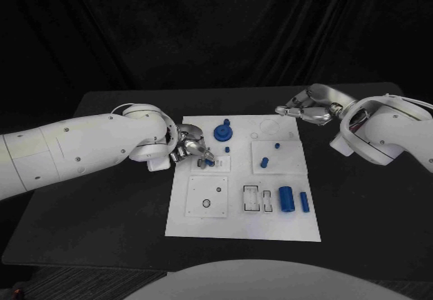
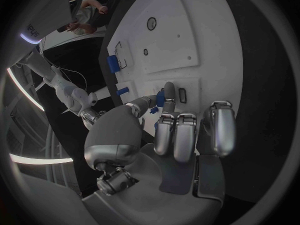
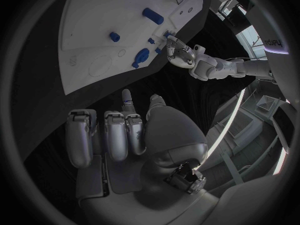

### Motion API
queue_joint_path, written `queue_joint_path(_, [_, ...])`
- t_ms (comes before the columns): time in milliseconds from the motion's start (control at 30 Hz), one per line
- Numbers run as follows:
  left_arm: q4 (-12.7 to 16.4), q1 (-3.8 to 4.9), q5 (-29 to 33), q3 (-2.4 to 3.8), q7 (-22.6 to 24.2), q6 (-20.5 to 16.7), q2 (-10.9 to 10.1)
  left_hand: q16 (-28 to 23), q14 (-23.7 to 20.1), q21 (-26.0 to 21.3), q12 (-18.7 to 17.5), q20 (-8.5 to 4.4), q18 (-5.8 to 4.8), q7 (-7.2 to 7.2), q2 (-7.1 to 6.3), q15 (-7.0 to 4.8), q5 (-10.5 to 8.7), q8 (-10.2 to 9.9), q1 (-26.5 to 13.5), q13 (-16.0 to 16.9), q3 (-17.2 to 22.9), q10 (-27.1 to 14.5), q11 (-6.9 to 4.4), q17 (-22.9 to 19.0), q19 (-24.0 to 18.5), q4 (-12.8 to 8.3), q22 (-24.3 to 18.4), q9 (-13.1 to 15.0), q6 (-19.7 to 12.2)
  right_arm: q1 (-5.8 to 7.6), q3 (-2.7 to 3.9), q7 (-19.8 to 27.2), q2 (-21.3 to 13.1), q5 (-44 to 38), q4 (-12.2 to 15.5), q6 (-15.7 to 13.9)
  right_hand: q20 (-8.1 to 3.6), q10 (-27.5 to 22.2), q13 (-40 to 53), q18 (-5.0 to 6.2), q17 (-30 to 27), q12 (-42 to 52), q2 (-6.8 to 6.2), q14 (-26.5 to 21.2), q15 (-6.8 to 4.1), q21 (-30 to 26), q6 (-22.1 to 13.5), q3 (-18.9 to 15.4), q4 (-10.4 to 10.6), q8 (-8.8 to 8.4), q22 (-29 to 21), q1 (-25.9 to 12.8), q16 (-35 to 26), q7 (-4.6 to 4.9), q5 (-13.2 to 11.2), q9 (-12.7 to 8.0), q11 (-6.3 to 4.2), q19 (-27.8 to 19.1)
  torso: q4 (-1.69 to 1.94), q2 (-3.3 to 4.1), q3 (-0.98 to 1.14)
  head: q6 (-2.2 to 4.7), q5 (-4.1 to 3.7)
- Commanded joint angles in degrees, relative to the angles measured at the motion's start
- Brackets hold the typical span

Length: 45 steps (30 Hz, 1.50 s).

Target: Assemble the parts on the task board

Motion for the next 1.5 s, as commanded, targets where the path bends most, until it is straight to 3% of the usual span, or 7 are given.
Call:
queue_joint_path(33, [-0.2,-0.28,0.1,-0.02,0.6,0.8,0.4,0.2,5.8,-0.6,0.2,0.17,0.67,-0.09,1.25,-0.14,-1.41,-0.4,0.3,15.0,3.5,6.0,-0.05,15.1,-0.5,-3.1,9.2,0.1,-0.3,-0.16,0.04,-1.3,0.0,0.0,0.0,0.3,0.13,6.1,14.9,-0.33,15.1,0.1,0.02,6.0,0.20,-0.3,0.0,0.2,0.0,-0.13,14.3,0.4,0.2,-0.11,0.4,0.1,0.12,4.8,-0.03,-0.01,0.05,0.01,0.05])
queue_joint_path(67, [-0.2,-0.30,0.1,-0.02,0.6,0.9,0.5,0.2,5.8,-0.6,0.2,0.22,0.67,-0.05,1.37,-0.09,-2.30,-0.5,0.2,15.0,3.4,6.0,0.00,15.1,-0.5,-3.0,9.2,0.1,-0.4,-0.18,0.04,-1.3,0.0,0.0,0.0,0.4,0.13,6.1,14.9,-0.33,15.1,0.1,0.02,6.0,0.20,-0.3,0.0,0.2,0.0,-0.13,14.3,0.4,0.2,-0.11,0.4,0.1,0.12,4.8,-0.01,-0.03,0.06,0.01,0.05])
queue_joint_path(100, [-0.3,-0.32,0.1,-0.02,0.6,1.1,0.5,0.2,5.8,-0.9,0.2,0.34,0.71,0.13,1.67,0.06,-4.99,-1.1,0.0,15.0,2.9,6.0,0.15,15.1,-0.6,-2.6,9.1,-0.2,-0.8,-0.18,0.04,-1.3,0.0,0.0,0.0,0.4,0.13,6.1,14.9,-0.33,15.1,0.1,0.02,6.0,0.20,-0.3,0.0,0.2,0.0,-0.13,14.3,0.4,0.2,-0.11,0.4,0.1,0.12,4.8,0.02,-0.03,0.05,0.01,0.01])
queue_joint_path(267, [-0.6,-0.42,0.1,-0.02,0.6,2.0,0.8,0.2,5.8,-1.4,0.2,0.57,0.80,0.29,1.85,0.29,-7.98,-1.9,-0.4,15.0,1.6,6.0,0.38,15.1,-0.9,-1.8,9.0,-0.7,-0.8,-0.20,0.04,-1.4,-0.1,0.0,0.0,0.5,0.13,6.1,14.9,-0.31,15.1,0.1,0.03,6.0,0.19,-0.4,0.0,0.2,-0.1,-0.13,14.3,0.5,0.2,-0.12,0.4,0.1,0.12,4.8,0.05,0.00,0.01,0.01,-0.05])
queue_joint_path(733, [-1.0,-0.69,-1.6,-0.02,0.4,3.7,1.1,0.2,5.8,-2.0,0.2,0.65,0.95,0.32,1.95,0.34,-9.10,-2.3,0.2,15.0,1.2,6.0,0.43,15.1,-1.3,-2.0,8.8,-0.9,-0.9,-0.21,0.04,-1.6,-0.2,0.0,0.0,0.6,0.12,6.1,14.9,-0.32,15.1,0.1,0.01,6.0,0.19,-0.3,0.1,0.3,-0.1,-0.12,14.3,0.7,0.2,-0.13,0.5,0.1,0.11,4.8,-0.03,0.01,0.07,0.01,0.16])
queue_joint_path(1000, [-0.8,-0.78,-3.6,-0.02,0.4,4.1,1.1,0.2,5.8,-3.0,0.2,0.93,1.12,0.43,1.66,0.54,-16.89,-3.6,-1.5,15.0,-3.5,6.0,0.61,15.1,-1.7,1.2,8.7,-1.7,-0.2,-0.23,0.04,-1.6,-0.1,0.0,-0.1,0.6,0.12,6.1,14.9,-0.32,15.1,0.1,-0.02,6.0,0.19,-0.3,0.1,0.3,-0.2,-0.13,14.3,0.9,0.2,-0.13,0.6,0.1,0.12,4.8,-0.01,0.03,0.04,0.01,0.23])
queue_joint_path(1500, [-1.1,-0.84,-4.0,-0.02,0.4,4.4,1.3,0.2,5.8,-3.7,0.2,0.94,1.21,0.47,1.68,0.59,-19.93,-3.8,-2.1,15.0,-7.4,6.0,0.68,15.1,-1.8,3.7,8.7,-1.2,0.1,-0.36,0.04,-1.8,0.0,0.0,-0.2,1.0,0.12,6.1,14.9,-0.31,15.1,0.1,-0.04,6.0,0.19,-0.4,0.1,0.3,-0.2,-0.13,14.3,1.0,0.2,-0.12,0.6,0.1,0.12,4.8,-0.04,-0.01,-0.02,0.01,0.50])
